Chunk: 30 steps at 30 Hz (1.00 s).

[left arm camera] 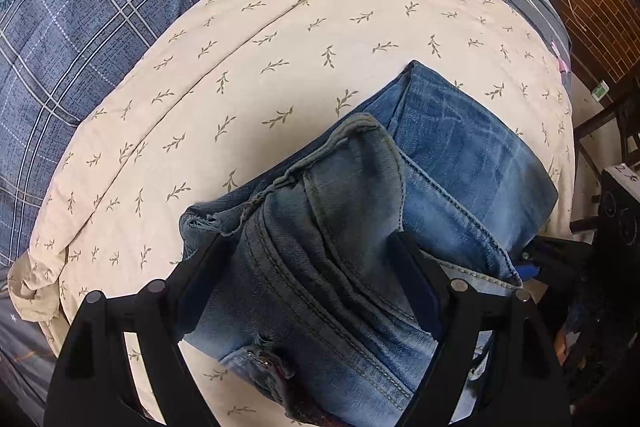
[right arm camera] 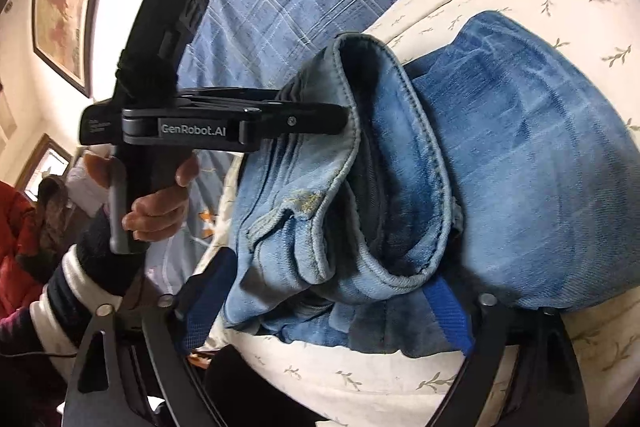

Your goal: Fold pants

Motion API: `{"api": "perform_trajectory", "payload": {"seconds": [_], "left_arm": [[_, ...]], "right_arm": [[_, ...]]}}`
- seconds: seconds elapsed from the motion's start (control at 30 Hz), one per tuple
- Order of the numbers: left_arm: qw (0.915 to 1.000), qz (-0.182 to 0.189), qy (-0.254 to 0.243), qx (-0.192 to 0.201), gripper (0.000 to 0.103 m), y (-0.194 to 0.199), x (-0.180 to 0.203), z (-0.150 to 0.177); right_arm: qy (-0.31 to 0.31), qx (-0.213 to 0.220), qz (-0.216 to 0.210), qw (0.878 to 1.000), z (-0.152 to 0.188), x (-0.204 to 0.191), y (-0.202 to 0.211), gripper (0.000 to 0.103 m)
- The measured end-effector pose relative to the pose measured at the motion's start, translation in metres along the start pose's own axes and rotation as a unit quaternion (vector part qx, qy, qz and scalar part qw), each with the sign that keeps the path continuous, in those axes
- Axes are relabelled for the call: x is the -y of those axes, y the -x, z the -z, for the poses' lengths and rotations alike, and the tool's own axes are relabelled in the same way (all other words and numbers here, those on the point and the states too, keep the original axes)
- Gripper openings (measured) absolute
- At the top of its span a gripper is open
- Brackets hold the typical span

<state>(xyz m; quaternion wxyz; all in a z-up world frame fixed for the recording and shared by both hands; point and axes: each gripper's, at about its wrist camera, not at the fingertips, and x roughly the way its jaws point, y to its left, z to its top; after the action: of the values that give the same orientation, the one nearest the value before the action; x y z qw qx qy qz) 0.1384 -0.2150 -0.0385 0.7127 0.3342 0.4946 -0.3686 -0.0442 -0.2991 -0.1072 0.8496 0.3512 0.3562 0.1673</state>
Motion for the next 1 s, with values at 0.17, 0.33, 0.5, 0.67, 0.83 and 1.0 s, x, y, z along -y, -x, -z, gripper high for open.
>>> {"api": "perform_trajectory", "payload": {"seconds": [0.17, 0.33, 0.5, 0.67, 0.83, 1.0], "left_arm": [[0.9987, 0.012, 0.046, 0.019, 0.064, 0.012, -0.005, 0.007], [0.9916, 0.071, 0.098, 0.046, 0.045, 0.049, -0.009, 0.001], [0.9888, 0.093, 0.097, 0.064, 0.045, 0.059, 0.021, -0.027], [0.9878, 0.088, 0.121, 0.042, 0.045, 0.007, 0.050, -0.056], [0.9860, 0.053, 0.154, 0.034, 0.047, -0.011, 0.054, -0.055], [0.9586, 0.130, 0.243, 0.072, 0.054, 0.043, 0.013, -0.033]], "right_arm": [[0.015, 0.014, -0.030, 0.999, 0.000, -0.016, 0.016, 0.045], [0.007, 0.038, -0.073, 0.997, -0.005, -0.019, 0.040, 0.043], [-0.011, 0.087, -0.078, 0.993, -0.009, -0.002, 0.080, 0.042], [-0.074, 0.073, -0.008, 0.995, -0.002, 0.060, 0.078, 0.042], [-0.075, 0.065, -0.018, 0.995, 0.003, 0.063, 0.088, 0.053], [-0.068, 0.115, -0.004, 0.991, -0.019, 0.061, 0.119, 0.081]]}}
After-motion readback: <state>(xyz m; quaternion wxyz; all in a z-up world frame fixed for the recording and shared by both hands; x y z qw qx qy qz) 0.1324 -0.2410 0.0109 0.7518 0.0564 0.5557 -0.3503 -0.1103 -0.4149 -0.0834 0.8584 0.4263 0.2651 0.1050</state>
